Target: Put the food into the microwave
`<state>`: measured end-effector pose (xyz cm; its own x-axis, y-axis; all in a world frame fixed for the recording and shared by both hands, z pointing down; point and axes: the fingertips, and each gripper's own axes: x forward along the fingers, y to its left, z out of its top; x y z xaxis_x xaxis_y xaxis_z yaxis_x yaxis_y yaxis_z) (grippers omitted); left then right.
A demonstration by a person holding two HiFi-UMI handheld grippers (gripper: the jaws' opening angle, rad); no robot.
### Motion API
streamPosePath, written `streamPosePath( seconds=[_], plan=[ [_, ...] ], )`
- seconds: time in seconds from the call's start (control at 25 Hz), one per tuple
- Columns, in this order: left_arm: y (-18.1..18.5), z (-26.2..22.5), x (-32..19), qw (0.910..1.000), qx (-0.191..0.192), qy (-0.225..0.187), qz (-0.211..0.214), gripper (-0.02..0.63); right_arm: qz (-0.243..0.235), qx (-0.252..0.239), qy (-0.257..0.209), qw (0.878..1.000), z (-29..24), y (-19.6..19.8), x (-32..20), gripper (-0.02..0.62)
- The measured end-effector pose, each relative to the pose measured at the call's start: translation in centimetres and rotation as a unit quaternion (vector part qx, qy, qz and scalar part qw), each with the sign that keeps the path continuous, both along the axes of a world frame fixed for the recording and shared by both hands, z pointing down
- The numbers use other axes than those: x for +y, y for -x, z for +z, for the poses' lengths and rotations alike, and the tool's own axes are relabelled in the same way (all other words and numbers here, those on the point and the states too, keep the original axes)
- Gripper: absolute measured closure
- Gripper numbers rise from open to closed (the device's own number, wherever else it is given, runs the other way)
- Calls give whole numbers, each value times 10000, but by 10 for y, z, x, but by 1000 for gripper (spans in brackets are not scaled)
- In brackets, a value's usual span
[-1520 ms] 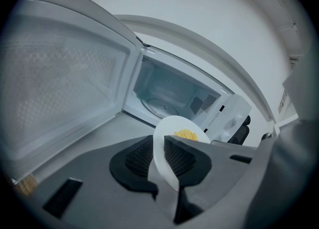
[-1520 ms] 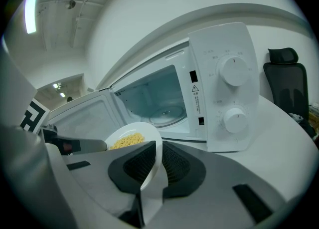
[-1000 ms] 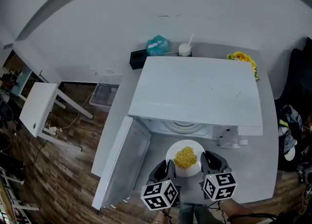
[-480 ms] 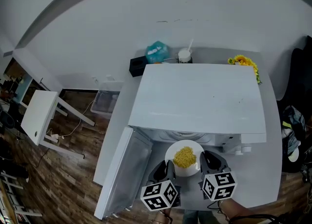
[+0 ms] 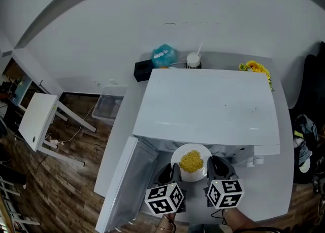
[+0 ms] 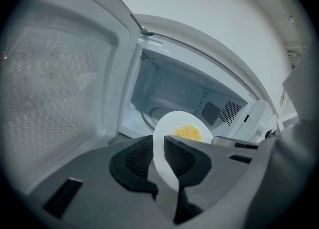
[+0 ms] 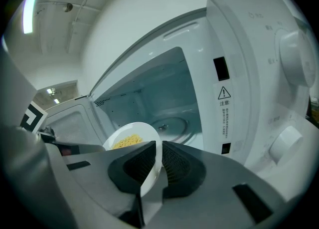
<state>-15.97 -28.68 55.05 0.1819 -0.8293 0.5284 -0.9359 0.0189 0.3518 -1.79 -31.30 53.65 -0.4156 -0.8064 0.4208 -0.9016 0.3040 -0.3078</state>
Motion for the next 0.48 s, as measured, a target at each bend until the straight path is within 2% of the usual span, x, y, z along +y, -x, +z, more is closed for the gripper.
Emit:
streamPosePath(
  seconds=[0.48],
  plan=[
    [3,5,-41,9999,-88,-111,70,535,317,36,-124,9994,3,1,-31,543]
  ],
)
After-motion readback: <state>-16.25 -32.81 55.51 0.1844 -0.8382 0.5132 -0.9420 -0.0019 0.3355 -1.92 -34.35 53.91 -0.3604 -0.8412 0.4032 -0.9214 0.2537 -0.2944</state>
